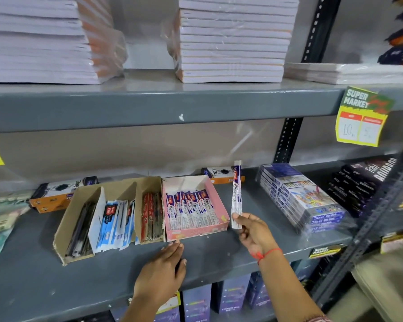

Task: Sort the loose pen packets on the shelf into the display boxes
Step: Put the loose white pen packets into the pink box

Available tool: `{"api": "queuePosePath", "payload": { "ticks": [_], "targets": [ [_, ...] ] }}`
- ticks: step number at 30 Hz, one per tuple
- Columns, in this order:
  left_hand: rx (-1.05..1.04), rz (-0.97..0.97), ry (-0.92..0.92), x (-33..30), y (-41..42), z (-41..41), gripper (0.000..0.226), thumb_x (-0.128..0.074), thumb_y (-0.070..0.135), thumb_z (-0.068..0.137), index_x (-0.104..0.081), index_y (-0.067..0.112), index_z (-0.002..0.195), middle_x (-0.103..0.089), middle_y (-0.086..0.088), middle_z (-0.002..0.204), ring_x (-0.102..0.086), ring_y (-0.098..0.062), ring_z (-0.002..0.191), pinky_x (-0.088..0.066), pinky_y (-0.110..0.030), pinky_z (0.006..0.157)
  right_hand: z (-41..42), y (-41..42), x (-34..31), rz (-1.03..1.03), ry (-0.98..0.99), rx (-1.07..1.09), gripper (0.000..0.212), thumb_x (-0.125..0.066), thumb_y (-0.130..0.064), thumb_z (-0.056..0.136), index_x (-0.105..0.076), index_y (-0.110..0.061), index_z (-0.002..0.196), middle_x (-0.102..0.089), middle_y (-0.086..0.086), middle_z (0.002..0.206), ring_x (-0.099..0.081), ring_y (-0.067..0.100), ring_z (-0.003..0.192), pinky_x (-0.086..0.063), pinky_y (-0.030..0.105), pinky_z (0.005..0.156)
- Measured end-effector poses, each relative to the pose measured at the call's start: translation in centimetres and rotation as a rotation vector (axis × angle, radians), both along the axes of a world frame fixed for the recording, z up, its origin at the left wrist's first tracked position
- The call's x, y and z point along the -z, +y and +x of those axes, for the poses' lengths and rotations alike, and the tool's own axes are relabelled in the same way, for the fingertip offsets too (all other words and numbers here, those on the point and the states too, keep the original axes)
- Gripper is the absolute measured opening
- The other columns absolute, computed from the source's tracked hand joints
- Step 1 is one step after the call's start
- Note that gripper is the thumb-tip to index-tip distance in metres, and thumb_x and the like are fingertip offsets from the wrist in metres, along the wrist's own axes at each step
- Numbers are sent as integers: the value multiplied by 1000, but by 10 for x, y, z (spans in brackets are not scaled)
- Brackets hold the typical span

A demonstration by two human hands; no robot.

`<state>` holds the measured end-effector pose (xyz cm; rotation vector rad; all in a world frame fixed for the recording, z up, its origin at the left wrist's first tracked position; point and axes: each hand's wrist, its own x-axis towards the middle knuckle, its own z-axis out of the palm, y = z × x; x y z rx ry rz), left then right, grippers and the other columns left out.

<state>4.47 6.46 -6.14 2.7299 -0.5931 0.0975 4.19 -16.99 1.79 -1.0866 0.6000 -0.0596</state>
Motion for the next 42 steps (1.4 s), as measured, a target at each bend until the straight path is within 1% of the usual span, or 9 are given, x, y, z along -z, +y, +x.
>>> {"api": "queuePosePath", "payload": {
  "ticks": [6, 11, 13, 17, 19, 23, 27, 37, 42],
  "targets": [
    [-3, 20, 2, -1, -1, -1, 47, -31, 44, 96, -29, 32, 141, -24, 16, 151, -21, -5, 138, -38, -25, 101, -1, 2, -9, -53, 67, -81, 11, -63, -6, 86, -64, -10, 76, -63, -7, 39, -40, -1, 25, -24, 8, 27],
    [2, 47, -3, -2, 0, -1, 48, -28, 46, 96, -26, 33, 142, -23, 16, 151, -21, -7, 138, -38, -26, 101, 7, 15, -19, -263, 58, -42, 23, -58, -8, 90, -62, -11, 67, -57, -3, 36, -35, 8, 31, -21, 11, 30],
    [7, 41, -4, -2, 1, -1, 48, -28, 47, 96, -27, 32, 142, -25, 15, 151, -23, -7, 137, -37, -27, 102, 15, 25, -24, -379, 78, -27, 25, -60, -6, 87, -63, -8, 62, -55, 2, 44, -35, 12, 35, -26, 12, 33],
    [-5, 21, 1, -3, 2, 0, 49, -29, 47, 96, -27, 30, 142, -26, 13, 151, -25, -10, 137, -36, -28, 102, 31, 43, -30, -744, 156, -45, 20, -55, -3, 83, -68, -9, 70, -64, 15, 82, -58, 29, 76, -41, 25, 68],
    [-2, 25, -11, -3, 1, 0, 49, -29, 46, 96, -28, 30, 142, -26, 14, 151, -24, -9, 137, -36, -26, 101, 35, 50, -29, -927, 160, -43, 24, -45, -1, 83, -67, -10, 82, -68, 18, 95, -63, 36, 88, -43, 28, 69],
    [1, 28, -39, 0, 2, 0, 48, -29, 46, 96, -28, 30, 142, -26, 14, 151, -25, -7, 136, -36, -23, 98, 44, 64, -24, -1233, 188, -92, 29, -40, -6, 86, -63, -9, 104, -69, 16, 101, -59, 33, 80, -46, 32, 64],
    [-4, 21, -65, 1, 2, 0, 49, -30, 45, 95, -31, 29, 141, -30, 13, 150, -27, -6, 135, -36, -23, 98, 52, 70, -14, -1430, 210, -230, 32, -41, -5, 86, -58, -9, 113, -68, 15, 109, -59, 33, 108, -53, 38, 79],
    [-17, 44, -59, -3, 1, -3, 49, -29, 46, 95, -30, 30, 141, -28, 13, 151, -24, -7, 136, -36, -23, 99, 54, 70, -7, -1588, 192, -416, 31, -41, -11, 91, -57, -6, 117, -64, 17, 116, -59, 33, 110, -53, 39, 86],
    [-70, 29, -6, -5, 16, -10, 52, -28, 49, 95, -25, 29, 143, -22, 12, 153, -16, -5, 138, -30, -22, 104, 50, 76, -15, -1579, 82, -355, 30, -41, -11, 90, -61, -4, 111, -64, 17, 109, -61, 34, 103, -56, 41, 82]
  ]
}}
